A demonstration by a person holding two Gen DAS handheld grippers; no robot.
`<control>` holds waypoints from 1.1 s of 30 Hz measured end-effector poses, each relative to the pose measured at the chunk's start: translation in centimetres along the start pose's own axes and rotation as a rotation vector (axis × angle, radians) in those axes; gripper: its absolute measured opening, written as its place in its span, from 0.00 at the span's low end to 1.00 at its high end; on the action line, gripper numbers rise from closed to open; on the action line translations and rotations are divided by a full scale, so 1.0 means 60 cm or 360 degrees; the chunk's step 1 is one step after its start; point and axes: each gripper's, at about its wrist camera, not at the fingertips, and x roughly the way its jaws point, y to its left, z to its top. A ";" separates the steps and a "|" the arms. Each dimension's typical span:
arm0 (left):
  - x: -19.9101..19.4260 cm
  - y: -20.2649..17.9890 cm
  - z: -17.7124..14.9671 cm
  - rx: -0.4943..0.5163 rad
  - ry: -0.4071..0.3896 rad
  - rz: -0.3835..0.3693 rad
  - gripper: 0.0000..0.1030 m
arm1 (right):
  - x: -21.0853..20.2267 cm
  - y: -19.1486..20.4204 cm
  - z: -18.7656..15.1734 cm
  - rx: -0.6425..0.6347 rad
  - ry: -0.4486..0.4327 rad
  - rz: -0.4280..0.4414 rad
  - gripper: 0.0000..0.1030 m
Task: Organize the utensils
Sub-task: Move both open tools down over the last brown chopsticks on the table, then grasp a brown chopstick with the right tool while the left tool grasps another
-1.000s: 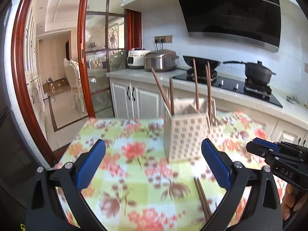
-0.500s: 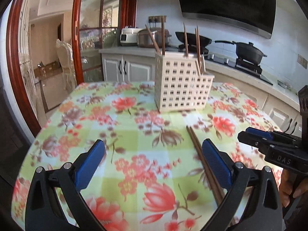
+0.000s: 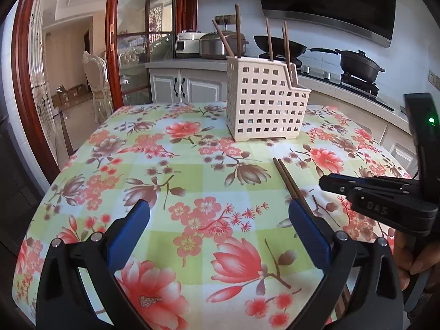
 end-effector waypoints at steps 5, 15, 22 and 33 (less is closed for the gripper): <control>-0.004 -0.001 -0.004 0.0037 -0.0024 0.0023 0.95 | 0.023 0.015 0.004 -0.0002 0.0042 -0.0014 0.11; 0.006 0.036 -0.016 -0.0063 0.0014 0.0026 0.95 | 0.048 0.026 0.008 0.0005 0.0103 -0.0071 0.11; 0.010 0.052 -0.021 -0.0117 0.0032 0.0010 0.95 | 0.058 0.040 0.009 -0.0041 0.0129 -0.0132 0.11; 0.007 0.060 -0.024 -0.0130 0.0032 0.0024 0.95 | 0.071 0.058 0.011 -0.0132 0.0135 -0.0235 0.10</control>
